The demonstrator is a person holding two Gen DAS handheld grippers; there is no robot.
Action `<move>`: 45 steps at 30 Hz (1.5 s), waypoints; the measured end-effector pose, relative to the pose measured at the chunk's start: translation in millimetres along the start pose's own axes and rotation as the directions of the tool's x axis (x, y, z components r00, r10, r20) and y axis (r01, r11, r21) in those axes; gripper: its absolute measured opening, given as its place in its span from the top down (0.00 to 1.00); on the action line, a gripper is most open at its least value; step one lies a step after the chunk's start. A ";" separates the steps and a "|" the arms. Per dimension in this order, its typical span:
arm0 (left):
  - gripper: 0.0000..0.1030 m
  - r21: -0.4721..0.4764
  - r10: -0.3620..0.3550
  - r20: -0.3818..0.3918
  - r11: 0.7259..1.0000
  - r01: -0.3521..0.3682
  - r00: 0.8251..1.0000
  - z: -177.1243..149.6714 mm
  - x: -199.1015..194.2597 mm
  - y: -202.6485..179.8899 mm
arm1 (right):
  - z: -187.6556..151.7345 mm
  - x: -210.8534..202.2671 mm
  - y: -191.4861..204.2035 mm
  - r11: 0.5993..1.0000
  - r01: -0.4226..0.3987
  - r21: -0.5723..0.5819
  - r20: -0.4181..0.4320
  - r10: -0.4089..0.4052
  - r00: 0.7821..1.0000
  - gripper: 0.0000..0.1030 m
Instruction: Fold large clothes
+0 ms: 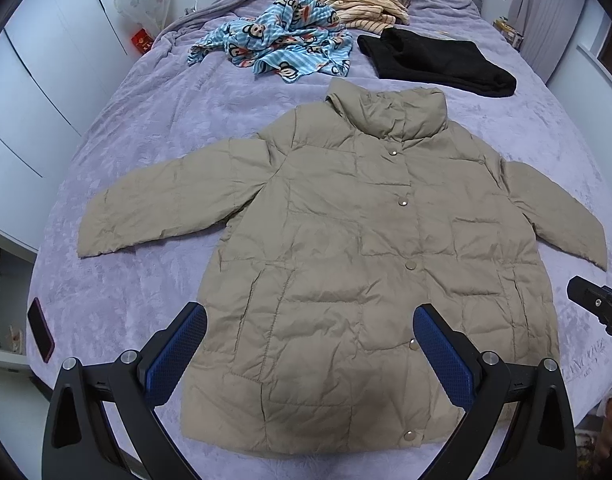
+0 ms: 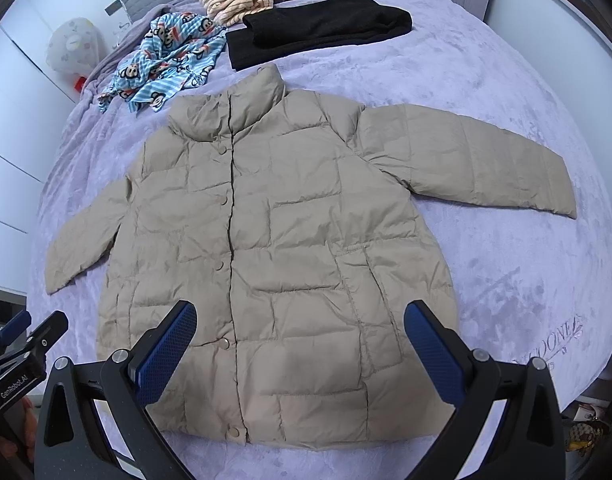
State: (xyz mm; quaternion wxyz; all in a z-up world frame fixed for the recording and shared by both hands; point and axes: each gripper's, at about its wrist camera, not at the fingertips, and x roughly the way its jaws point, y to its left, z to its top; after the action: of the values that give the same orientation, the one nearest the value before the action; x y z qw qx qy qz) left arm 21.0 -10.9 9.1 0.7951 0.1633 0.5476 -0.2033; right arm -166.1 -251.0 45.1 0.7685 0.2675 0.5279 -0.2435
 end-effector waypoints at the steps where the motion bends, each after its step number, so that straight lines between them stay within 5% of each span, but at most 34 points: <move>1: 0.00 0.003 -0.011 -0.001 1.000 0.011 1.000 -0.2 2.9 1.8 | -1.2 2.0 2.9 1.000 0.004 -0.002 -0.005 -0.004 1.000 0.00; 9: 0.00 -0.036 -0.044 -0.047 0.998 0.043 0.998 0.1 57.9 45.1 | -12.5 28.1 20.4 1.000 0.004 -0.031 -0.059 -0.006 0.998 0.00; 15: 0.00 -0.152 -0.112 0.018 0.982 0.114 0.994 2.2 109.8 111.3 | -23.0 78.1 57.6 0.998 -0.022 -0.060 -0.116 0.015 0.993 0.00; 19: 0.00 -0.321 -0.141 0.099 0.933 0.166 0.985 7.3 152.6 180.5 | -31.0 112.6 86.6 0.992 -0.059 -0.108 -0.156 0.042 0.987 0.00; 24: 0.00 -0.577 -0.127 0.118 0.799 0.172 0.985 1.3 210.9 275.1 | -32.3 144.1 117.6 0.981 -0.102 -0.165 -0.162 0.075 0.984 0.00; 28: 0.00 -0.635 -0.063 0.093 0.765 0.108 0.994 3.3 243.7 314.5 | -21.6 160.2 145.2 0.972 -0.119 -0.201 -0.143 0.091 0.986 0.00; 32: 0.00 -0.680 -0.069 0.136 0.719 0.143 0.988 24.0 265.0 338.4 | -5.3 172.3 171.5 0.965 -0.140 -0.222 -0.122 0.115 0.986 0.00; 34: 0.01 -0.677 -0.055 0.164 0.720 0.153 0.985 41.5 269.0 345.5 | 2.6 178.4 186.5 0.961 -0.152 -0.233 -0.117 0.127 0.985 0.00; 36: 0.13 -0.666 -0.029 0.176 0.732 0.140 0.984 56.7 273.3 354.5 | 9.0 182.2 201.0 0.955 -0.162 -0.247 -0.112 0.138 0.984 0.00; 38: 0.57 -0.642 -0.060 0.204 0.745 0.180 0.977 68.2 276.1 358.9 | 13.6 183.4 215.4 0.949 -0.179 -0.260 -0.104 0.156 0.982 0.00; 39: 0.68 -0.627 -0.099 0.230 0.746 0.225 0.968 72.7 275.5 359.4 | 16.4 183.6 222.2 0.946 -0.188 -0.265 -0.100 0.167 0.981 0.00; 41: 0.83 -0.614 -0.084 0.237 0.759 0.216 0.968 76.5 263.9 362.8 | 24.9 186.3 237.3 0.939 -0.216 -0.266 -0.092 0.199 0.976 0.00; 45: 0.89 -0.514 -0.003 0.290 0.843 0.158 0.957 82.6 220.8 348.3 | 46.5 194.0 257.8 0.934 -0.284 -0.215 -0.045 0.281 0.959 0.04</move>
State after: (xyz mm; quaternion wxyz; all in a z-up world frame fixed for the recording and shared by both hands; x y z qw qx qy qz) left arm 332.4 218.3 -156.4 0.8685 -0.1166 0.4717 -0.0980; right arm 97.7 -109.5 -83.9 0.8167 0.2558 0.5126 -0.0690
